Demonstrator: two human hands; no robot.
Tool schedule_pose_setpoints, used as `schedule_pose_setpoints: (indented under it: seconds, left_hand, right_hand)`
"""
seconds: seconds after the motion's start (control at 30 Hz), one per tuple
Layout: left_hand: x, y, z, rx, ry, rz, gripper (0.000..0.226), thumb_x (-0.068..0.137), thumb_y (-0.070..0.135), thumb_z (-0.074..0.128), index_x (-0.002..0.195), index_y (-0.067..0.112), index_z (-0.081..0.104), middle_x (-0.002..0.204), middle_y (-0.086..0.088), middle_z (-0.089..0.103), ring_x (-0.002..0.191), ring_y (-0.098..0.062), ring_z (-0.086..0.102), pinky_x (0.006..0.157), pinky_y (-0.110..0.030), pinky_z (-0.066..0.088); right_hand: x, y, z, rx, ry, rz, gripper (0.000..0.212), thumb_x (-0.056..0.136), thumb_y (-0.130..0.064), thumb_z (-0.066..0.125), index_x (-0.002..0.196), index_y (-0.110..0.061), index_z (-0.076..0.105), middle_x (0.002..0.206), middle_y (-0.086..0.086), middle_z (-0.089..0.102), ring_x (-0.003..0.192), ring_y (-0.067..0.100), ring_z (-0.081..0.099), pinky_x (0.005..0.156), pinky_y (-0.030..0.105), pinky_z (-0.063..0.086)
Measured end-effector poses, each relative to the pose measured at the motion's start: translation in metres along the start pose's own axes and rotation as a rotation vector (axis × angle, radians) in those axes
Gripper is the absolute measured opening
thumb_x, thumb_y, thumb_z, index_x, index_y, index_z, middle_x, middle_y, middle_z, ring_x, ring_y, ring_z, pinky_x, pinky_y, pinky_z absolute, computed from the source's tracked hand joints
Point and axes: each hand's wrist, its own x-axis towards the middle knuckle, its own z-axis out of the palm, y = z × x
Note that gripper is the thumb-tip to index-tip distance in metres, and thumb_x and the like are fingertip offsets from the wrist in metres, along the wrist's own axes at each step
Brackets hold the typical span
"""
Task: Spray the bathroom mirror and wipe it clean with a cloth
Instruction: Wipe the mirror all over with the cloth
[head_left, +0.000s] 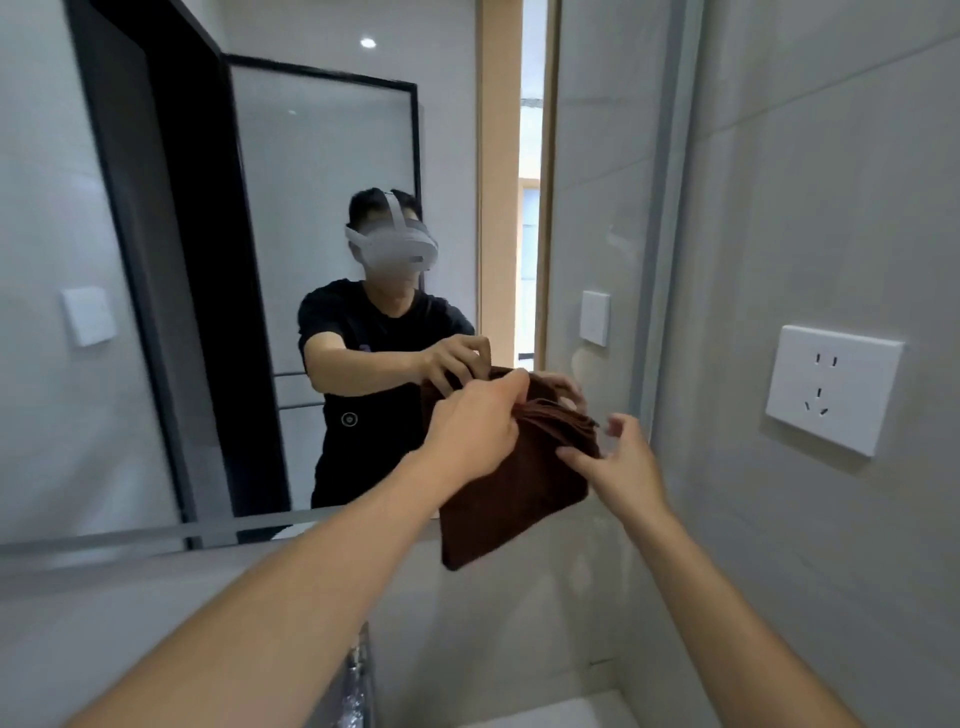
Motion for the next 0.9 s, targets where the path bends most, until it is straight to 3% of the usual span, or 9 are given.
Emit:
schedule_pose_setpoints:
  seconds: [0.1, 0.27, 0.43, 0.53, 0.6, 0.7, 0.77, 0.83, 0.9]
  left_hand:
    - [-0.016, -0.025, -0.042, 0.126, -0.087, 0.043, 0.020, 0.092, 0.013, 0.050, 0.095, 0.030, 0.040, 0.090, 0.001, 0.061, 0.081, -0.024, 0.058, 0.059, -0.033, 0.038]
    - [-0.065, -0.058, -0.102, 0.191, -0.080, 0.034, 0.015, 0.093, 0.013, 0.052, 0.097, 0.025, 0.044, 0.087, 0.000, 0.060, 0.077, -0.025, 0.058, 0.063, -0.042, 0.049]
    - [-0.124, -0.083, -0.154, 0.236, -0.035, 0.029, 0.017, 0.093, 0.012, 0.053, 0.107, 0.021, 0.047, 0.089, 0.000, 0.061, 0.081, -0.027, 0.060, 0.069, -0.048, 0.052]
    - [-0.166, -0.101, -0.182, 0.243, -0.035, 0.020, 0.016, 0.096, 0.016, 0.053, 0.111, 0.022, 0.049, 0.097, -0.003, 0.064, 0.087, -0.027, 0.061, 0.071, -0.045, 0.050]
    - [-0.196, -0.110, -0.196, 0.217, -0.035, -0.001, 0.015, 0.097, 0.018, 0.054, 0.111, 0.022, 0.050, 0.101, -0.005, 0.064, 0.089, -0.027, 0.060, 0.073, -0.045, 0.050]
    - [-0.233, -0.111, -0.207, 0.166, -0.036, -0.014, 0.013, 0.097, 0.020, 0.054, 0.109, 0.023, 0.051, 0.103, -0.004, 0.064, 0.091, -0.027, 0.060, 0.073, -0.042, 0.048]
    - [-0.249, -0.104, -0.211, 0.166, -0.072, 0.005, 0.012, 0.097, 0.019, 0.053, 0.108, 0.024, 0.051, 0.104, -0.004, 0.064, 0.092, -0.026, 0.059, 0.072, -0.041, 0.046]
    - [-0.260, -0.092, -0.216, 0.174, -0.131, 0.032, 0.011, 0.097, 0.019, 0.052, 0.107, 0.024, 0.051, 0.104, -0.004, 0.062, 0.092, -0.026, 0.059, 0.074, -0.043, 0.047]
    - [-0.269, -0.080, -0.222, 0.178, -0.200, 0.083, 0.011, 0.098, 0.018, 0.051, 0.107, 0.023, 0.052, 0.105, -0.003, 0.061, 0.092, -0.026, 0.058, 0.076, -0.044, 0.048]
  right_hand:
    - [-0.012, -0.041, 0.014, -0.242, -0.098, -0.261, 0.102, 0.069, -0.023, 0.086, 0.151, -0.036, 0.028, 0.143, -0.010, 0.040, 0.124, 0.009, 0.044, 0.102, 0.032, 0.042]
    - [-0.056, -0.120, 0.053, -0.430, -0.430, -0.479, 0.070, 0.075, -0.013, 0.063, 0.141, -0.032, 0.048, 0.126, -0.001, 0.064, 0.112, 0.021, 0.061, 0.093, 0.032, 0.050]
    - [-0.119, -0.174, 0.095, -0.568, -0.442, -0.573, 0.046, 0.077, -0.032, 0.072, 0.118, -0.022, 0.057, 0.105, 0.001, 0.067, 0.094, 0.022, 0.062, 0.079, 0.039, 0.054]
    - [-0.156, -0.197, 0.103, -0.607, -0.427, -0.575, 0.023, 0.079, -0.021, 0.073, 0.095, -0.021, 0.057, 0.091, 0.002, 0.064, 0.089, 0.026, 0.062, 0.077, 0.038, 0.053]
    - [-0.184, -0.212, 0.104, -0.611, -0.424, -0.560, 0.016, 0.082, -0.014, 0.065, 0.097, -0.018, 0.062, 0.095, 0.006, 0.066, 0.091, 0.028, 0.061, 0.080, 0.040, 0.053]
    - [-0.231, -0.227, 0.106, -0.600, -0.465, -0.494, 0.033, 0.086, -0.012, 0.058, 0.119, -0.015, 0.063, 0.110, 0.009, 0.066, 0.100, 0.028, 0.060, 0.088, 0.040, 0.051]
    - [-0.262, -0.228, 0.110, -0.539, -0.534, -0.446, 0.041, 0.087, -0.027, 0.066, 0.125, -0.017, 0.057, 0.112, 0.006, 0.066, 0.100, 0.025, 0.060, 0.089, 0.039, 0.051]
    - [-0.288, -0.225, 0.113, -0.546, -0.514, -0.411, 0.055, 0.078, -0.044, 0.077, 0.121, -0.018, 0.054, 0.105, 0.001, 0.064, 0.093, 0.021, 0.060, 0.081, 0.037, 0.053]
    - [-0.304, -0.219, 0.108, -0.600, -0.427, -0.401, 0.051, 0.072, -0.040, 0.083, 0.109, -0.018, 0.055, 0.096, -0.001, 0.061, 0.087, 0.020, 0.058, 0.071, 0.033, 0.049]
